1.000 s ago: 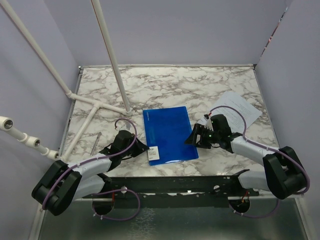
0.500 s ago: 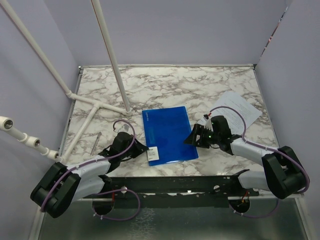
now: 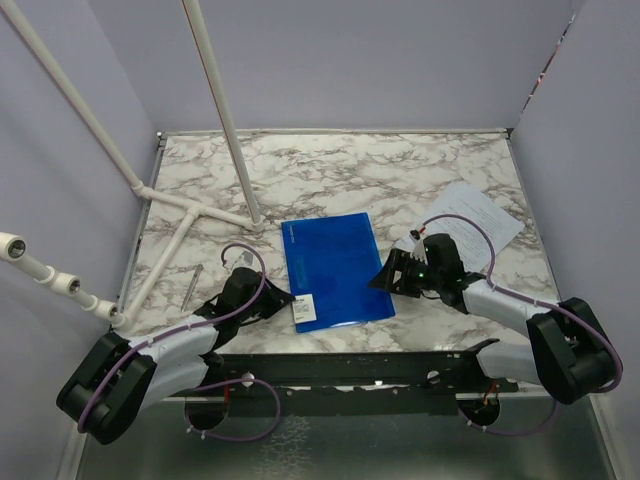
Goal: Put the files into the folder
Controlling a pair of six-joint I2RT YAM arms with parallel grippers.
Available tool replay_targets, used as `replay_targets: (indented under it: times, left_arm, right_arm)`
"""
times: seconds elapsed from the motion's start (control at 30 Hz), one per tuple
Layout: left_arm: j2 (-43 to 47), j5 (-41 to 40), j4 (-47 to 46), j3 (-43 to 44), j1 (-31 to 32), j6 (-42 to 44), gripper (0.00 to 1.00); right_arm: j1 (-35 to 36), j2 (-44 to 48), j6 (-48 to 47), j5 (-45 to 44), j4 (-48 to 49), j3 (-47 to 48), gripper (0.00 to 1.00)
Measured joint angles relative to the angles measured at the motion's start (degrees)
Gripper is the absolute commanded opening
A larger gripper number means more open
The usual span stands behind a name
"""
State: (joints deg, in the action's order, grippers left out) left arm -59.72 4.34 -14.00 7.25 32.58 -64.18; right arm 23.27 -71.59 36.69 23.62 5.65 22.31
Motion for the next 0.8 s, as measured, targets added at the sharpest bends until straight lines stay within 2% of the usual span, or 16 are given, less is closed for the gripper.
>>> replay_targets:
  times: [0.6, 0.8]
  left_arm:
    - [0.24, -0.57, 2.14, 0.66, 0.00, -2.25, 0.01]
    - [-1.01, -1.01, 5.14, 2.84, 0.00, -2.82, 0.17]
  right_arm:
    - [0.00, 0.02, 3.04, -0.85, 1.68, -0.74, 0.80]
    - [0.00, 0.02, 3.58, -1.05, 1.95, -0.85, 0.80]
